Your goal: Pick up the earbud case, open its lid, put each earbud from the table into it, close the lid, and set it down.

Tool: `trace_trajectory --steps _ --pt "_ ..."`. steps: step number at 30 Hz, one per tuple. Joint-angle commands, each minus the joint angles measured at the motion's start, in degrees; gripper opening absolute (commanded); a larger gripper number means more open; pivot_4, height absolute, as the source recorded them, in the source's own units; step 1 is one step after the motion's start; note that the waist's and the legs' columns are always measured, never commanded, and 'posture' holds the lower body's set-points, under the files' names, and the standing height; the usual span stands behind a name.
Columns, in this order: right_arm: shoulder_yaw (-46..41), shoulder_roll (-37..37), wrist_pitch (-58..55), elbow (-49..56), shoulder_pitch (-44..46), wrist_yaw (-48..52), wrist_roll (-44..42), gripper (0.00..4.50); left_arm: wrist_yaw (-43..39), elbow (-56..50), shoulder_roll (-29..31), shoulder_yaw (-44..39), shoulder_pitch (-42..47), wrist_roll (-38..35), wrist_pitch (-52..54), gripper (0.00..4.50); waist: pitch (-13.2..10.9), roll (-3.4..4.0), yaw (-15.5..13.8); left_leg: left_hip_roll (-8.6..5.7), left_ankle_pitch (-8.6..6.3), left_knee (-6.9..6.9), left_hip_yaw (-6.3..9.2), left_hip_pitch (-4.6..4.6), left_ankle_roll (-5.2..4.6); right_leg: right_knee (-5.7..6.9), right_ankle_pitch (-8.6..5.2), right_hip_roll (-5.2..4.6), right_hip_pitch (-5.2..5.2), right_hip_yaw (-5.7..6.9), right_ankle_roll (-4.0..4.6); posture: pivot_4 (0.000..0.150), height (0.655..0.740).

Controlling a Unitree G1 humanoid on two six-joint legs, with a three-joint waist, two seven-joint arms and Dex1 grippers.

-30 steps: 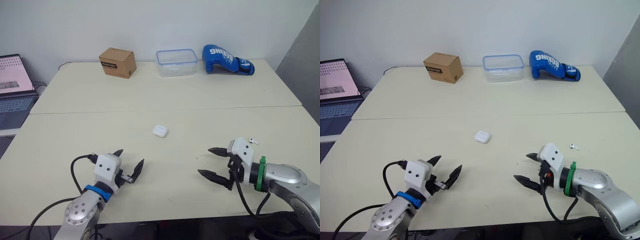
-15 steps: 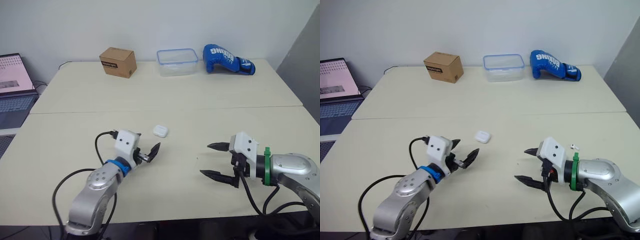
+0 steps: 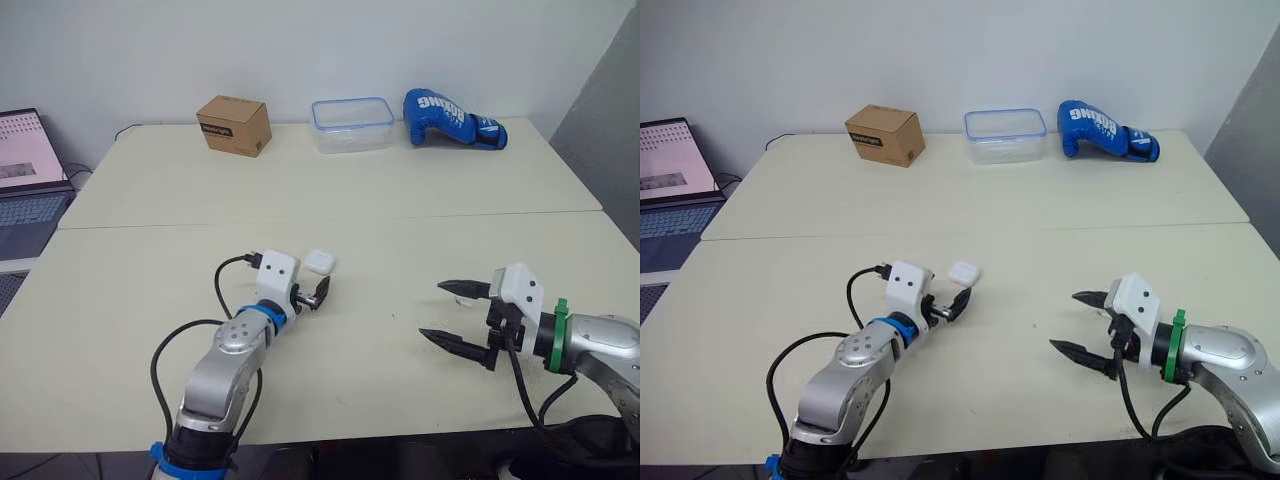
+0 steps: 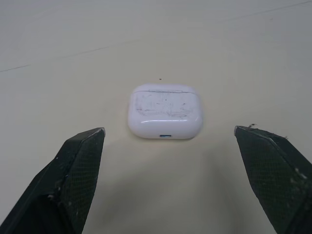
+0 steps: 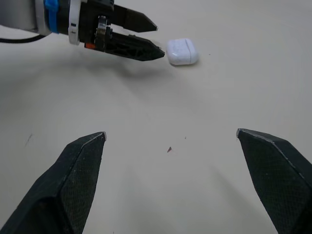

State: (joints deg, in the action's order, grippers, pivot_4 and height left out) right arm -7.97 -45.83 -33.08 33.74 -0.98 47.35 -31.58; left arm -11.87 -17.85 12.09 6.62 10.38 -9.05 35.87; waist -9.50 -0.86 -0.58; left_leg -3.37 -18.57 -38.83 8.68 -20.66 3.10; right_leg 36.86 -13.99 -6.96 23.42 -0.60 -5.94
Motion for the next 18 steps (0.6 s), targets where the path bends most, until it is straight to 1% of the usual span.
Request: trace_trajectory --steps 1,7,18 --pt "-1.3 1.3 2.1 -0.2 0.9 -1.0 0.2 4.5 0.6 1.8 -1.2 0.2 1.3 1.3 -2.6 4.44 0.0 0.0 0.0 -0.01 0.0 0.0 0.0 0.0 0.0 -0.01 0.0 0.0 0.0 0.0 0.0 0.15 0.7307" --pt "-0.8 3.1 3.2 -0.7 1.0 -2.1 0.9 4.5 1.6 7.5 -3.9 1.0 1.9 2.9 -5.3 4.44 0.0 0.0 0.0 -0.02 0.0 0.0 0.01 -0.01 0.01 -0.03 0.0 -0.01 0.0 0.0 0.0 0.15 0.7307" --pt "0.2 4.3 2.0 0.8 2.2 -4.1 0.8 4.5 0.7 14.5 -5.4 1.5 5.4 4.5 -8.7 4.44 0.0 0.02 0.0 -0.02 0.01 -0.02 0.02 -0.01 0.01 0.0 0.0 -0.01 0.0 0.0 -0.01 0.15 0.7307"
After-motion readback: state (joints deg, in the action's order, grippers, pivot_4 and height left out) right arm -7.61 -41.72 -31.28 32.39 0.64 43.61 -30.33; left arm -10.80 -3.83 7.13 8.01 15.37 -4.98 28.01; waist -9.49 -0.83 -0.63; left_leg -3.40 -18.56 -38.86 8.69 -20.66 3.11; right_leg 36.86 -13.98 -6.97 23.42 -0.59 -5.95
